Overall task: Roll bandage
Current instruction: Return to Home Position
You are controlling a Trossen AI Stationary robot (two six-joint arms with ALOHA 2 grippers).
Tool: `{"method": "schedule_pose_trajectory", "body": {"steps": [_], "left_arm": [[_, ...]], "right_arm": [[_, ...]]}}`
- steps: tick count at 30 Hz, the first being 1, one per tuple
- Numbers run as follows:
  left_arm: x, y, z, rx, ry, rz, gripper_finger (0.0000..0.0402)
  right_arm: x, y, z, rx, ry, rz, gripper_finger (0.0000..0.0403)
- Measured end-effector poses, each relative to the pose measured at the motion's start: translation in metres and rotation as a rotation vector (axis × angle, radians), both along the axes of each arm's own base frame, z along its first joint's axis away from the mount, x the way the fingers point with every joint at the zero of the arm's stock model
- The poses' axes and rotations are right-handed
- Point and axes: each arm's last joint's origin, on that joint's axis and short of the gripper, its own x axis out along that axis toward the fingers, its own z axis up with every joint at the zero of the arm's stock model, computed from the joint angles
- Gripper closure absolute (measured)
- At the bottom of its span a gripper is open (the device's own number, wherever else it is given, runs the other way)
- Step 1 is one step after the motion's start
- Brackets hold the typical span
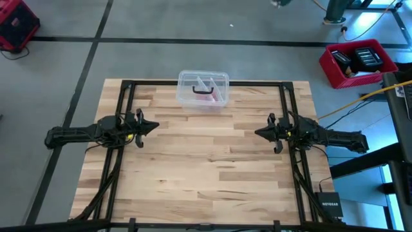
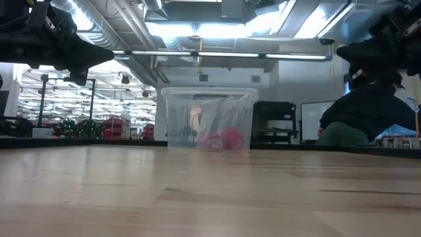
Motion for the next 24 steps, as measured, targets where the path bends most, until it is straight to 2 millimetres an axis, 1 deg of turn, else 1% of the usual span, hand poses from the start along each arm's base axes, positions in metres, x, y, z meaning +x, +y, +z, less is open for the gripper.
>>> {"method": "schedule_pose_trajectory", "body": {"steps": [3,10,24], "left_arm": [[0.0001,0.0,-0.0003,0.0,0.003,-0.001,0.04],[0.0004,0.0,-0.0006,0.0,0.007,-0.001,0.04],[0.0003,0.0,-0.0006,-0.001,0.006,-0.001,0.04]], "right_arm": [[0.0,0.0004,0.0002,-0.007,-0.004,0.014,0.0389],[0.0018,-0.002,-0.0035,0.029,0.038,-0.059,0.0389],[0.0018,-0.002,-0.0038,0.03,0.039,-0.061,0.0389]]}}
